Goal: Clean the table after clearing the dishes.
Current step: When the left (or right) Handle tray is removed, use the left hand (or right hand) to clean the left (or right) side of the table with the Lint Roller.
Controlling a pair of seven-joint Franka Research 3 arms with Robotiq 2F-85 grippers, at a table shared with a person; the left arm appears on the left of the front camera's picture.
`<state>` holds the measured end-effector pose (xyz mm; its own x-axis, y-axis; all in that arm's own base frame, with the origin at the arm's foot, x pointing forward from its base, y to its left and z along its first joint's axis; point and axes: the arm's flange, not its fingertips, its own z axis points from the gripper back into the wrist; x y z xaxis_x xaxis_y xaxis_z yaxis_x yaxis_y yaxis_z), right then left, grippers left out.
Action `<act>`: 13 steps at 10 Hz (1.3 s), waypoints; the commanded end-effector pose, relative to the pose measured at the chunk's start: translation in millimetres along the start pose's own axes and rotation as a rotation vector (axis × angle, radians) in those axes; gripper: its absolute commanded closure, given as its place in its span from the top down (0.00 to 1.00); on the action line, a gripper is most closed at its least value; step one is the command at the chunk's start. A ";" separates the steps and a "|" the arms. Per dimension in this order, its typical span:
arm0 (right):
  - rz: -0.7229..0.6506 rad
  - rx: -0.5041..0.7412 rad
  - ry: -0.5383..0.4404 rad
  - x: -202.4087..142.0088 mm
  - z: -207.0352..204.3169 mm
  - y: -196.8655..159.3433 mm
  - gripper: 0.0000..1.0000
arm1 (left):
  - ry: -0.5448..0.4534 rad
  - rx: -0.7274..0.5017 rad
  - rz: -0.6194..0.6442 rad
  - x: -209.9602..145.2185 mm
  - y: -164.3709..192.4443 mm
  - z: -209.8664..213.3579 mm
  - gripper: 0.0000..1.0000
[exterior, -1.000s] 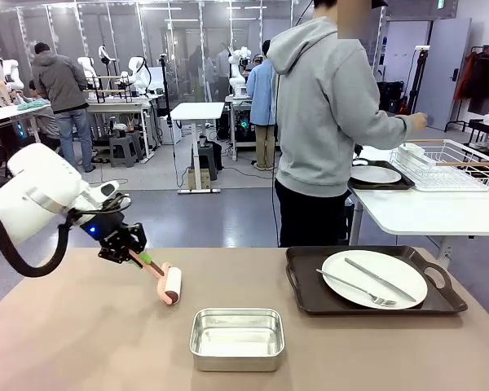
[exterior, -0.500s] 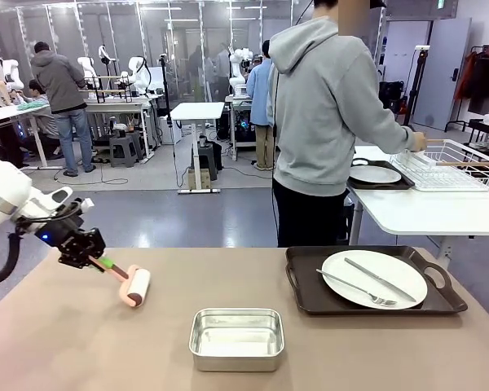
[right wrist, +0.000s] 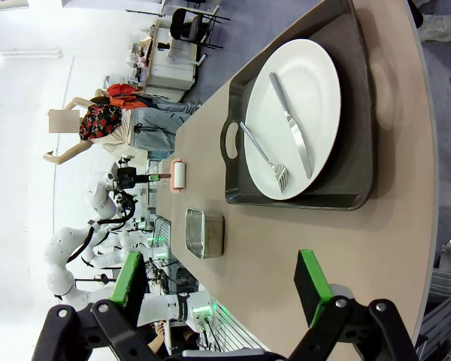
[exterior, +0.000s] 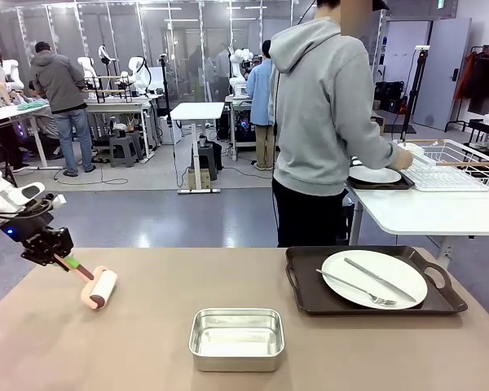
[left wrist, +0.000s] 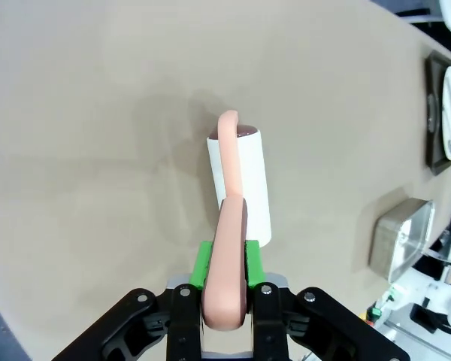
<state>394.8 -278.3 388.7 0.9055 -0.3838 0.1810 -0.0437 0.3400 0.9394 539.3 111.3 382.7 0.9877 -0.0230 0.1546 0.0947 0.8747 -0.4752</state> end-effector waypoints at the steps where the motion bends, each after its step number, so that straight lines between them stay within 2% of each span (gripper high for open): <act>1: 0.001 0.000 0.000 -0.5 0.1 3.0 1.00 | 0.040 0.215 0.017 -14.5 29.2 -10.3 0.21; 4: 0.001 0.000 0.000 -0.5 0.1 3.0 1.00 | 0.071 0.390 0.004 -18.5 11.3 16.2 0.21; 6: 0.001 0.000 0.000 -0.5 0.1 3.0 1.00 | 0.082 0.455 -0.012 -18.1 -15.0 31.1 0.21; 8: 0.001 0.000 0.000 -0.5 0.1 3.0 1.00 | 0.070 0.524 -0.035 -12.7 -53.4 53.7 0.21; 11: 0.001 0.000 0.000 -0.5 0.1 3.0 1.00 | 0.039 0.657 -0.079 -11.7 -129.2 100.8 0.21; 12: 0.001 0.000 0.000 -0.5 0.1 3.0 1.00 | 0.026 0.614 -0.095 -12.6 -150.5 115.3 0.21; 13: 0.001 0.000 0.000 -0.5 0.1 3.0 1.00 | 0.013 0.642 -0.098 -14.8 -162.7 123.3 0.21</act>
<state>394.9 -278.2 388.6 0.9057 -0.3834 0.1809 -0.0438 0.3399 0.9394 495.2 28.1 559.8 0.9760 -0.1380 0.1686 0.1163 0.9844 0.1322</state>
